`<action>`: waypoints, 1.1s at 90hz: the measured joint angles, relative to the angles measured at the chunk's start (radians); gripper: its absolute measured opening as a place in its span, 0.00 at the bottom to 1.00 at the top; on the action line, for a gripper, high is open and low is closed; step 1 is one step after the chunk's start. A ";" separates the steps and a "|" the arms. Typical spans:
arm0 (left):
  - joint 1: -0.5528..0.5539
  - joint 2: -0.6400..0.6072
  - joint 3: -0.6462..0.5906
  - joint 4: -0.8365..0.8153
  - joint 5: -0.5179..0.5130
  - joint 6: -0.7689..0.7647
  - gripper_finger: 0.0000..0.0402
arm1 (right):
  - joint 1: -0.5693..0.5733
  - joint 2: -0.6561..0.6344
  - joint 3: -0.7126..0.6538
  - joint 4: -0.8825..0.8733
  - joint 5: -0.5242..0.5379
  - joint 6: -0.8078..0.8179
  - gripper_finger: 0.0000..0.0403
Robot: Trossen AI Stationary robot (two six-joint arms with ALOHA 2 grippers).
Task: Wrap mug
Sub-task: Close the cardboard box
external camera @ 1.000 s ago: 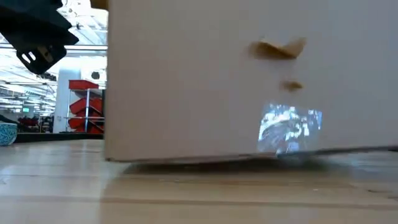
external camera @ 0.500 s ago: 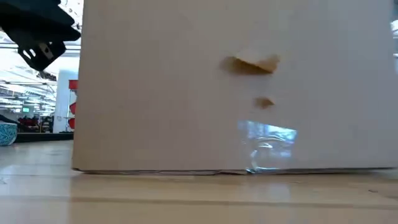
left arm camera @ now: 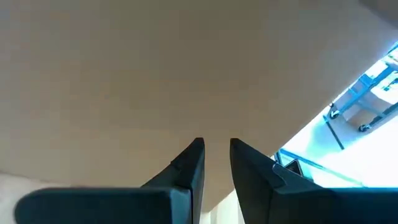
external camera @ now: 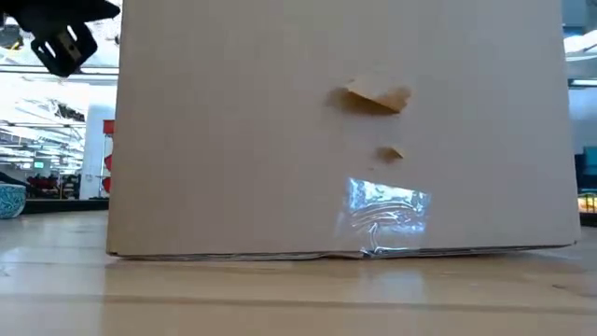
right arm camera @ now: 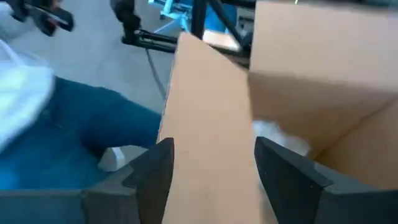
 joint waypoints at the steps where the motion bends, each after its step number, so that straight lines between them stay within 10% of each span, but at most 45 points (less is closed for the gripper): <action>1: 0.000 -0.007 0.000 0.000 -0.002 0.006 0.13 | 0.004 0.000 0.001 -0.011 -0.010 0.026 0.52; 53: 0.017 -0.164 0.000 0.250 -0.144 0.428 0.00 | 0.151 0.006 -0.476 -0.286 -0.097 0.957 0.30; 99: 0.101 -0.147 0.000 0.364 -0.130 0.525 0.00 | 0.119 0.006 -0.610 -0.358 0.515 1.047 0.15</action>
